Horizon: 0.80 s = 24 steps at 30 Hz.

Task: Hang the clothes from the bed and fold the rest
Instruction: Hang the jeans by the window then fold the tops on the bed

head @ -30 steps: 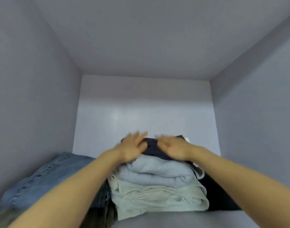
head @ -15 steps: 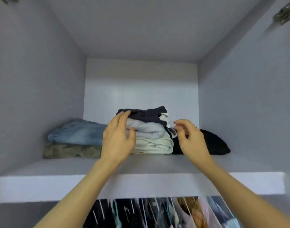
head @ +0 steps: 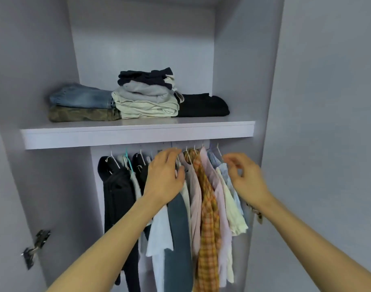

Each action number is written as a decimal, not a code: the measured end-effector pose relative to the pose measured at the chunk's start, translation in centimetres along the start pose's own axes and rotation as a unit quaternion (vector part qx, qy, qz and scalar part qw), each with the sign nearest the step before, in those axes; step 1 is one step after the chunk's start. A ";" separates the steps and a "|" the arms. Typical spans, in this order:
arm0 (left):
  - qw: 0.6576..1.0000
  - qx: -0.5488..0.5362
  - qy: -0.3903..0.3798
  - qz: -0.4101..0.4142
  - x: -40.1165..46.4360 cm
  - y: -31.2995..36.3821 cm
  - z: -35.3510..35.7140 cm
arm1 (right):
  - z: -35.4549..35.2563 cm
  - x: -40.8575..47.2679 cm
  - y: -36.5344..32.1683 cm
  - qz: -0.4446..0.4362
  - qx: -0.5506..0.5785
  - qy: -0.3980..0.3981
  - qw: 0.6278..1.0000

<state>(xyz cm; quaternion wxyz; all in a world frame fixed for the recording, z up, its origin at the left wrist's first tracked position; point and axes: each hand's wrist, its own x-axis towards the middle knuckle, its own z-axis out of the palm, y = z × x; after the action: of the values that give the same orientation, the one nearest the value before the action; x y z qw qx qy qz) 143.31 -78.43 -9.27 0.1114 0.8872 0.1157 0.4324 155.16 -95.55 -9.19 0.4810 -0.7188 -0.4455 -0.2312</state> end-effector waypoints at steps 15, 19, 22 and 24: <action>0.944 -0.138 -0.033 0.299 -2.2 25.3 2.8 | -24.3 -12.9 -1.2 0.098 -0.287 0.295 0.906; 0.941 -0.112 -0.010 0.321 -1.3 26.6 2.1 | -23.7 -12.5 1.1 0.219 -0.138 0.186 0.948; 0.935 -0.070 0.041 0.346 -0.5 26.2 0.8 | -22.8 -13.0 1.1 0.154 -0.155 0.244 0.945; 0.916 -0.041 0.081 0.390 0.0 25.6 -0.2 | -21.8 -13.1 0.7 0.081 -0.148 0.251 0.953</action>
<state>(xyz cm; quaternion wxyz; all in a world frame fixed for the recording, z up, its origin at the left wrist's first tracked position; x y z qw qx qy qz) 145.99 -102.70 -1.54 -0.0394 0.8184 -0.2486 0.5167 151.38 -120.70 -10.14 0.4826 -0.7344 -0.2120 -0.4277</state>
